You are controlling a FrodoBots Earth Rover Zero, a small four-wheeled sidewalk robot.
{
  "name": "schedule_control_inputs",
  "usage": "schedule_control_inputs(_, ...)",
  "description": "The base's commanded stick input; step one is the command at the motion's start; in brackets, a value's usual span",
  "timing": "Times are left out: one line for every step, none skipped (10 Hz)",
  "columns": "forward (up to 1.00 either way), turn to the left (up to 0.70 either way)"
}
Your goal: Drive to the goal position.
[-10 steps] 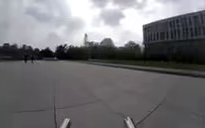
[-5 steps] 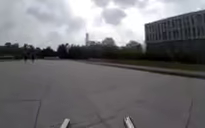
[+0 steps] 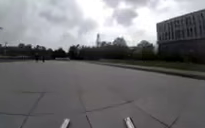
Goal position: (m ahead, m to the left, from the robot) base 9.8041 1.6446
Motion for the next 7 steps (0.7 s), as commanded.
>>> schedule_control_inputs(1.00, 0.04)
schedule_control_inputs(1.00, 0.00)
schedule_control_inputs(1.00, 0.00)
schedule_control_inputs(1.00, 0.00)
schedule_control_inputs(1.00, 0.00)
schedule_control_inputs(1.00, 0.00)
schedule_control_inputs(1.00, 0.00)
